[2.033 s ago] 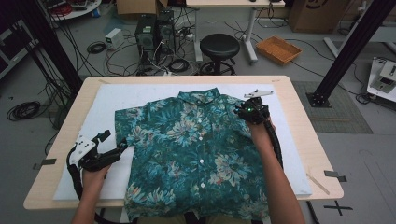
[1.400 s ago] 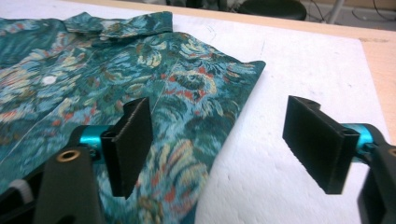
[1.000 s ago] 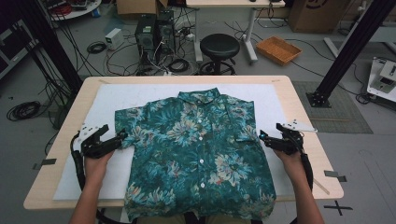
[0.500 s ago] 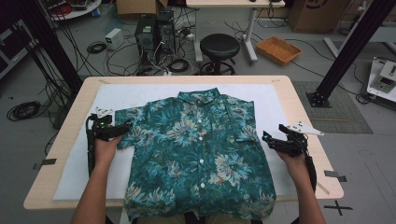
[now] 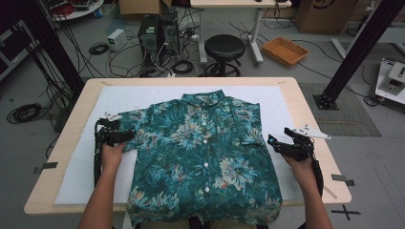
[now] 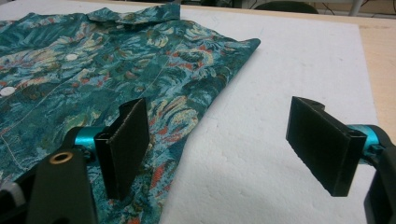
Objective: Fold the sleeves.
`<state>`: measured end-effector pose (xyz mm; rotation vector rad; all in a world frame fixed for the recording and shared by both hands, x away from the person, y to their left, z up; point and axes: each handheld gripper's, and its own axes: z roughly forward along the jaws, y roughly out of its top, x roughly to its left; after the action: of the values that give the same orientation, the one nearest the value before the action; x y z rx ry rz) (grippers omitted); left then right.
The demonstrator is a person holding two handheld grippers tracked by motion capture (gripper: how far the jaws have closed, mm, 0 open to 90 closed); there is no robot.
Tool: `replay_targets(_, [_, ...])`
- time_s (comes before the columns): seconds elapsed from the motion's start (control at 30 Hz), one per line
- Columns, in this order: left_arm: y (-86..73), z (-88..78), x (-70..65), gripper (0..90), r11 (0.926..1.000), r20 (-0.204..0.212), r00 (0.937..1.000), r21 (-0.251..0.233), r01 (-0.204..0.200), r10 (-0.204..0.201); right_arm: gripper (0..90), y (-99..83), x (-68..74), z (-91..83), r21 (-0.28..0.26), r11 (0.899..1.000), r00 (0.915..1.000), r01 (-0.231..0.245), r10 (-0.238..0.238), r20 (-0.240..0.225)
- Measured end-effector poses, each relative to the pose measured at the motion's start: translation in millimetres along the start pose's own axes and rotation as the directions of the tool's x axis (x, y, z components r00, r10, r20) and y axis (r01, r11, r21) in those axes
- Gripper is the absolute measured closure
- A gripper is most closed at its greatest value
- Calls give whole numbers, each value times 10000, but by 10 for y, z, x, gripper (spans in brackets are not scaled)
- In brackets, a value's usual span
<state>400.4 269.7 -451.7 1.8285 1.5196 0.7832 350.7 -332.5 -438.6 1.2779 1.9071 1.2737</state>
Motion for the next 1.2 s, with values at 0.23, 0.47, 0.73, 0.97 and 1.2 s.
replay_targets(0.23, [-3, -11, -1, 666, 9999, 402, 9991, -51, 128, -126, 219, -2, -2, -3, -44, 10000, 10000, -35, 34, -37])
replay_targets(0.47, [39, -81, -110, 886, 9982, 234, 9997, -601, -60, 74, 218, -4, -6, -5, -52, 9999, 9999, -135, 134, -68])
replay_targets(0.73, [264, -206, -462, 886, 9829, 657, 9942, -1687, -734, 855, 218, -5, -2, 2, -66, 9999, 9998, -133, 132, -152])
replay_targets(0.97, [401, -212, -907, 886, 9571, 1147, 9668, -2087, -2012, 2283, 219, 3, 13, -7, -116, 9998, 9997, -154, 152, -207])
replay_targets(1.2, [430, -235, -1223, 791, 9220, 1992, 9218, -2744, -2733, 3325, 218, -2, 7, -10, -71, 9998, 9996, -174, 173, -213])
